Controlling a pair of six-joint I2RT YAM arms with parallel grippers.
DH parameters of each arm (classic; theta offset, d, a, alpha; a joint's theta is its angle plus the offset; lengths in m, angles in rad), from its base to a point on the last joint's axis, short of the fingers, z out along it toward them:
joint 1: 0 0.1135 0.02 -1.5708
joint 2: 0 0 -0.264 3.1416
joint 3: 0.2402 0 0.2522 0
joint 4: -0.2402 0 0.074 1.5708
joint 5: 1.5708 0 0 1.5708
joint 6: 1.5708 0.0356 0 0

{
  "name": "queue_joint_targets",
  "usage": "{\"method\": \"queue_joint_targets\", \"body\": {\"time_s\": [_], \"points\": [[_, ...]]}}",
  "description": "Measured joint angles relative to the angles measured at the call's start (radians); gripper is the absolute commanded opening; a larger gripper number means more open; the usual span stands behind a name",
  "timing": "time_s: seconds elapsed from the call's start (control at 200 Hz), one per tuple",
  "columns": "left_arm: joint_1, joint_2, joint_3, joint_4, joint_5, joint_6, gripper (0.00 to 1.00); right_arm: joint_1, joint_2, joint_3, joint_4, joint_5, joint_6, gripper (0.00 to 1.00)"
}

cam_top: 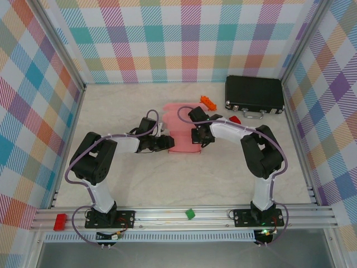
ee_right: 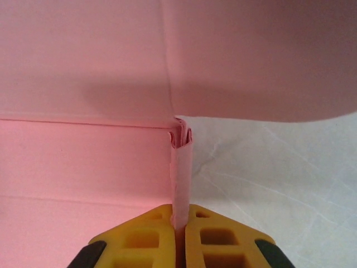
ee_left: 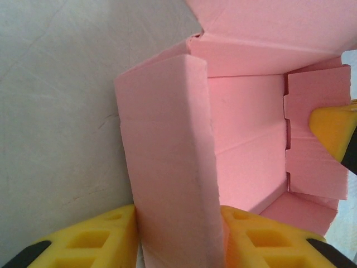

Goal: Fold the paper box

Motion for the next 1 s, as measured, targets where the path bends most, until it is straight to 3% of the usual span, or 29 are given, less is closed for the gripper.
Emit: {"method": "queue_joint_targets", "body": {"time_s": [0.4,1.005], "points": [[0.0,0.0,-0.001,0.001,-0.002,0.0,0.39,0.027,0.055,0.076,-0.074,0.1,-0.04,0.11],[0.0,0.0,-0.002,0.002,-0.002,0.0,0.38,0.032,0.115,0.099,-0.077,0.128,-0.058,0.14]]}}
